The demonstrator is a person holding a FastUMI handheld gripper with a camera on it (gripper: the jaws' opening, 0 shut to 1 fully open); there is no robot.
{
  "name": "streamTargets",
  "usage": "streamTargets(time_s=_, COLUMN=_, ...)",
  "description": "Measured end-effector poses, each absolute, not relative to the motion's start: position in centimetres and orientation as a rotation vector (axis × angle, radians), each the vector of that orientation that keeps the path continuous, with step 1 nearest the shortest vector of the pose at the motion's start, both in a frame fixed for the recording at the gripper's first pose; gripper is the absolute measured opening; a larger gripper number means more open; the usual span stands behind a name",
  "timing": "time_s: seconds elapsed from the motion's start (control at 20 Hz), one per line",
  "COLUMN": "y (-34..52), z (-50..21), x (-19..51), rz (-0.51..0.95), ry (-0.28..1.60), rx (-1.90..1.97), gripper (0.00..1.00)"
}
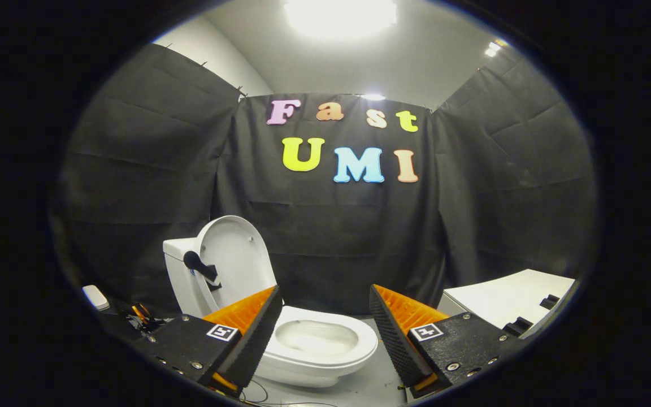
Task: Open the toilet lid.
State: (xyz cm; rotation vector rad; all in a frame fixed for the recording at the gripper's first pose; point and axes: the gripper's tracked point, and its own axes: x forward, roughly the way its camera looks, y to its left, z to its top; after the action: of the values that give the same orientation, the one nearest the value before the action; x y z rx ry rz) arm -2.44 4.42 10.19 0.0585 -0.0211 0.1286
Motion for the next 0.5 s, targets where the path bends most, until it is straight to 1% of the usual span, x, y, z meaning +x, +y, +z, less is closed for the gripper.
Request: streamTargets(time_s=0.5, y=3.58, z=9.72, x=-3.23, rz=0.114, ry=-0.010, rx=0.091, gripper=0.95)
